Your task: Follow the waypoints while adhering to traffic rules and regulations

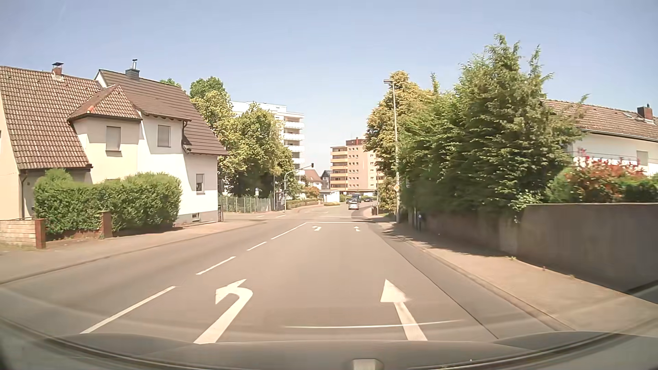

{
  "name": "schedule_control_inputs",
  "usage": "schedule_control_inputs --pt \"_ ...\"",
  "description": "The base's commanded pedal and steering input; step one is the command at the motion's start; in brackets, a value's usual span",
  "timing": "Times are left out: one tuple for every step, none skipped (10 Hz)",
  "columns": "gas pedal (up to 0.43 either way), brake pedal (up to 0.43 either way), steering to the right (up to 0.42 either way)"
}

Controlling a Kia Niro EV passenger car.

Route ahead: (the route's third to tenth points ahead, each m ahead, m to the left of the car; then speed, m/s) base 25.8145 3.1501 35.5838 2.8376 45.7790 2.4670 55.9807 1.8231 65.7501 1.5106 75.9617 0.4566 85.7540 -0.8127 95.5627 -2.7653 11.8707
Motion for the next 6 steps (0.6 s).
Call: schedule_control_inputs --pt "0.0 0.226 0.008" --pt "0.0 0.22 0.008" --pt "0.0 0.195 0.007" --pt "0.0 0.177 0.007" --pt "0.0 0.073 0.008" --pt "0.0 0.0 0.008"
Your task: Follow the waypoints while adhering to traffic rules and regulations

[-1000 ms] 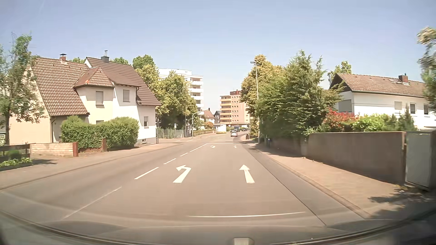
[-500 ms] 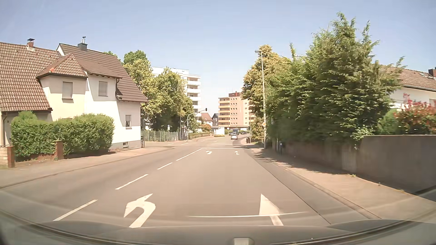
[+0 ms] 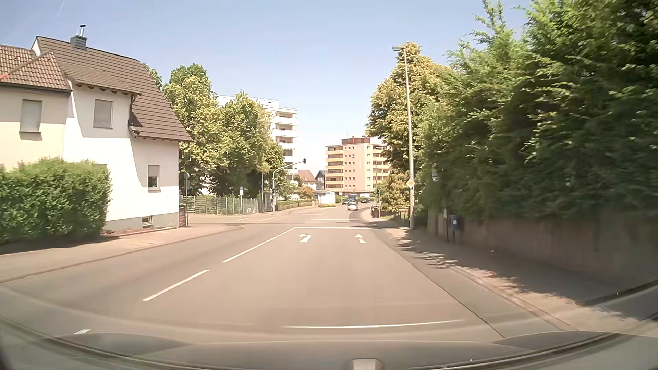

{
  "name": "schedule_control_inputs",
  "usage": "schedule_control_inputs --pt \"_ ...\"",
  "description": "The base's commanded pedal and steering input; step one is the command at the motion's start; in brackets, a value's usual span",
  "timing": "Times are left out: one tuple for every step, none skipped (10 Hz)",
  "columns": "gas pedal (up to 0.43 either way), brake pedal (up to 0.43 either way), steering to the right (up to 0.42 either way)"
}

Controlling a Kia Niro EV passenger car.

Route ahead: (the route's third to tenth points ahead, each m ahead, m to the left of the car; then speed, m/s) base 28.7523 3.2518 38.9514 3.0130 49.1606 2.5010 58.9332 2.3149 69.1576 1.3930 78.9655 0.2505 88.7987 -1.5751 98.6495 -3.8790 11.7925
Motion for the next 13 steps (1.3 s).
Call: schedule_control_inputs --pt "0.0 0.0 0.008" --pt "0.0 0.0 0.008" --pt "0.0 0.0 0.007" --pt "0.0 0.0 0.007" --pt "0.0 0.0 0.006" --pt "0.0 0.0 0.006" --pt "0.0 0.0 0.006" --pt "0.0 0.0 0.006" --pt "0.0 0.0 0.004" --pt "0.0 0.0 0.004" --pt "0.0 0.0 0.004" --pt "0.0 0.0 0.004" --pt "0.0 0.0 0.004"
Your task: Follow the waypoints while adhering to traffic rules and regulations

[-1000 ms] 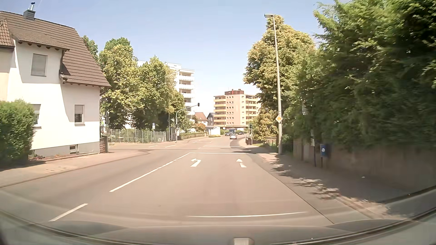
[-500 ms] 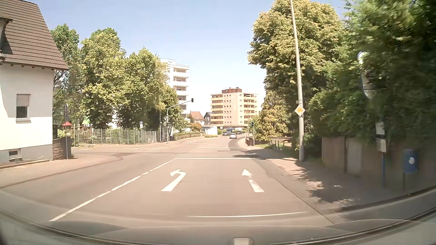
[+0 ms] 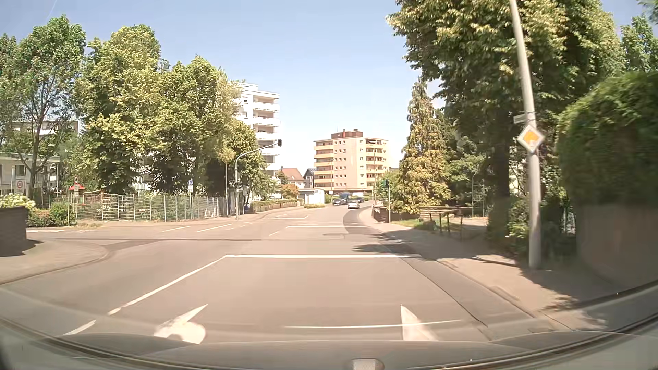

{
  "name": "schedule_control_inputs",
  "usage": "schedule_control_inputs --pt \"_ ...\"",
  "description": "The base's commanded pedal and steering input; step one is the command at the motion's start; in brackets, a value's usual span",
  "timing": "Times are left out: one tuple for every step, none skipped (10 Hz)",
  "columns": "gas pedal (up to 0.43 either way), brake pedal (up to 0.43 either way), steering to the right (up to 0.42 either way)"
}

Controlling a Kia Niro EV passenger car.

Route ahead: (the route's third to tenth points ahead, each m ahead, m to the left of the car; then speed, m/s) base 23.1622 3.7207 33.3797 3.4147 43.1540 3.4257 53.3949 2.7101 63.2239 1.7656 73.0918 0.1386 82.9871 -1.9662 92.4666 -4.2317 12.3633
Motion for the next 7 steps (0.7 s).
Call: schedule_control_inputs --pt "0.0 0.0 0.003" --pt "0.0 0.0 0.0" --pt "0.0 0.0 -0.001" --pt "0.0 0.0 -0.003" --pt "0.0 0.0 -0.003" --pt "0.0 0.0 -0.003" --pt "0.0 0.0 -0.003"
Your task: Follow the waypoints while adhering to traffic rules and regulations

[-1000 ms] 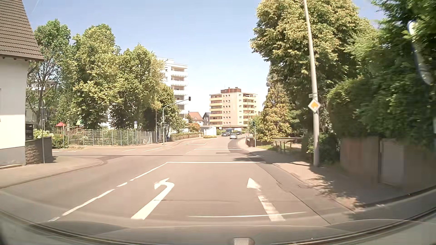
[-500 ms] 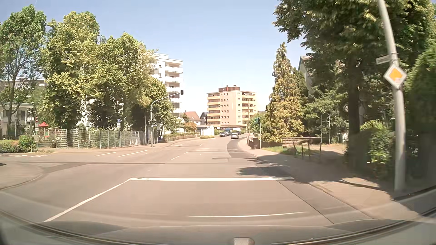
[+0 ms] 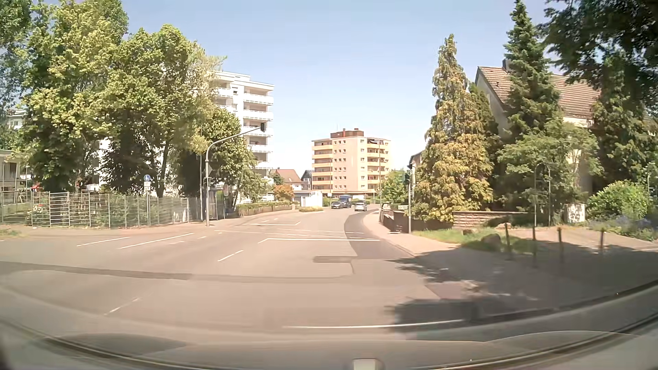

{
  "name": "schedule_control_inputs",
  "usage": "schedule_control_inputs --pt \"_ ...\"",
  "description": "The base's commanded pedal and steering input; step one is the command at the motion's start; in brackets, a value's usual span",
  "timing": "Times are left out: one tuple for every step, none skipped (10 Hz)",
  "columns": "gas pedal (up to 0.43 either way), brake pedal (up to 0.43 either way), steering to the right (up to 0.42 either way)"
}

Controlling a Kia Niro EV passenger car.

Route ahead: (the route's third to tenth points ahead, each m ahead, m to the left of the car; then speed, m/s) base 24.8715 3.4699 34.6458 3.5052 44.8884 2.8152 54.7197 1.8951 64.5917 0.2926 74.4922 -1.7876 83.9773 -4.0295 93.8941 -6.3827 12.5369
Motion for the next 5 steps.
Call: schedule_control_inputs --pt "0.0 0.0 -0.003" --pt "0.0 0.0 -0.003" --pt "0.0 0.0 -0.003" --pt "0.0 0.0 0.0" --pt "0.0 0.0 0.0"
